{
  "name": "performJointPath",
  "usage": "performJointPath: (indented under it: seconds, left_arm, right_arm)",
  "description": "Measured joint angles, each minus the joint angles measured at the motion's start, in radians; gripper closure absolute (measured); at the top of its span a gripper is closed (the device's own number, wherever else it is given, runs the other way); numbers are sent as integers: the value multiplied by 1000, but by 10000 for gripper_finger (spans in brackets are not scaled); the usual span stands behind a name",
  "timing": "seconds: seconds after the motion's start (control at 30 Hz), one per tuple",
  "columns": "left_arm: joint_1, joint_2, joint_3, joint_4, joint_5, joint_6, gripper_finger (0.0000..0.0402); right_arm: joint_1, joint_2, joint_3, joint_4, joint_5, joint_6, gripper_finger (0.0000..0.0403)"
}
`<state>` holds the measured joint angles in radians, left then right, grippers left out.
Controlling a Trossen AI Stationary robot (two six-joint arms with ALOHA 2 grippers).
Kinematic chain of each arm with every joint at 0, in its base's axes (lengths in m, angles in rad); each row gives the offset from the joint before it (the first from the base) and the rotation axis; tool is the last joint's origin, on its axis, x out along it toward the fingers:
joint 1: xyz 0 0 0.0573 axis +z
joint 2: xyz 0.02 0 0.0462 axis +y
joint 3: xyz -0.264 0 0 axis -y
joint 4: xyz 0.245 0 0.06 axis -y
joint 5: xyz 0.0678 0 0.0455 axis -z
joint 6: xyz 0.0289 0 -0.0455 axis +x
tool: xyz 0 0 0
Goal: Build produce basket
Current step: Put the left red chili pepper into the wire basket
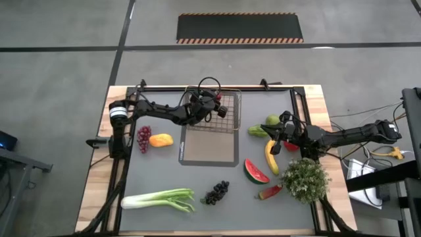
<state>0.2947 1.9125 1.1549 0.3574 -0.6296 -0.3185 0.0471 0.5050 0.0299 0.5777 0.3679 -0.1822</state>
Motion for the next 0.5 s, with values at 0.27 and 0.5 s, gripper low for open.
performJointPath:
  seconds: [0.27, 0.5]
  left_arm:
    - [5, 0, -1, -10, -11, -19, 306]
    - [20, 0, -1, -9, -15, -20, 285]
  right_arm:
    - [0, 0, 0, -1, 0, 0, 394]
    - [0, 0, 0, -2, 0, 0, 394]
